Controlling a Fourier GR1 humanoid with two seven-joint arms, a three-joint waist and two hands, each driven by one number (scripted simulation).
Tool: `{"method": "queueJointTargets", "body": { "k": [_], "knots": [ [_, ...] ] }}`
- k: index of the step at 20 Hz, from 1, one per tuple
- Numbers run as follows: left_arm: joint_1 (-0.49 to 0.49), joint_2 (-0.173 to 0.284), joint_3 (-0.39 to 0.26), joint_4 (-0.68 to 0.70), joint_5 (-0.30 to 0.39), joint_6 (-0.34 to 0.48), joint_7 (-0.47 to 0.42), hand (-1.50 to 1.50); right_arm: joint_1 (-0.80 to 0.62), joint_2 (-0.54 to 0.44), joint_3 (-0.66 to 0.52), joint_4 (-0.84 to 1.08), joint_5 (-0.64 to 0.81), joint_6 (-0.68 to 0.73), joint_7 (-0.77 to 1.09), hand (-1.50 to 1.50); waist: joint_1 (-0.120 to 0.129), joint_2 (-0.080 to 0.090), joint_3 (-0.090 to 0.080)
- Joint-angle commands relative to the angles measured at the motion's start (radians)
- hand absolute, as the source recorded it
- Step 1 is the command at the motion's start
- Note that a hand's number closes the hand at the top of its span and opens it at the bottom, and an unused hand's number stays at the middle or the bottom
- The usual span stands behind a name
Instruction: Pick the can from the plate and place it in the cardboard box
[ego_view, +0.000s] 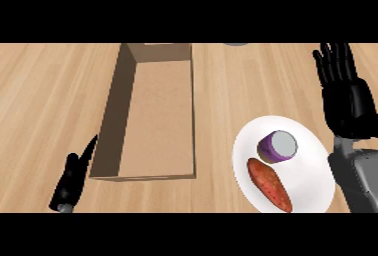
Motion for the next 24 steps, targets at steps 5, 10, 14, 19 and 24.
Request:
{"method": "queueJointTargets", "body": {
  "k": [5, 10, 14, 19, 24],
  "knots": [
    [0.421, 0.021, -0.001, -0.545, 0.103, 0.068, -0.134, 0.00, 0.053, -0.054, -0.095, 0.114, -0.136, 0.126, 0.041, 1.50, -0.022, -0.035, -0.029],
    [0.427, 0.013, 0.028, -0.606, 0.155, 0.063, -0.133, 0.00, 0.110, -0.180, -0.039, 0.223, 0.022, 0.170, 0.005, -1.50, -0.046, -0.017, -0.034],
    [0.492, 0.003, 0.032, -0.653, 0.185, 0.066, -0.145, 0.00, 0.079, -0.237, -0.019, 0.197, 0.066, 0.249, -0.106, -1.50, -0.060, -0.030, -0.034],
    [0.518, 0.016, 0.060, -0.656, 0.204, 0.063, -0.151, 0.00, 0.045, -0.372, 0.041, 0.188, 0.137, 0.389, -0.117, -1.50, -0.072, -0.035, -0.041],
    [0.522, 0.029, 0.078, -0.668, 0.210, 0.062, -0.145, 0.00, 0.013, -0.505, 0.154, 0.186, 0.218, 0.573, -0.081, -1.50, -0.055, -0.029, -0.044]
  ]
}}
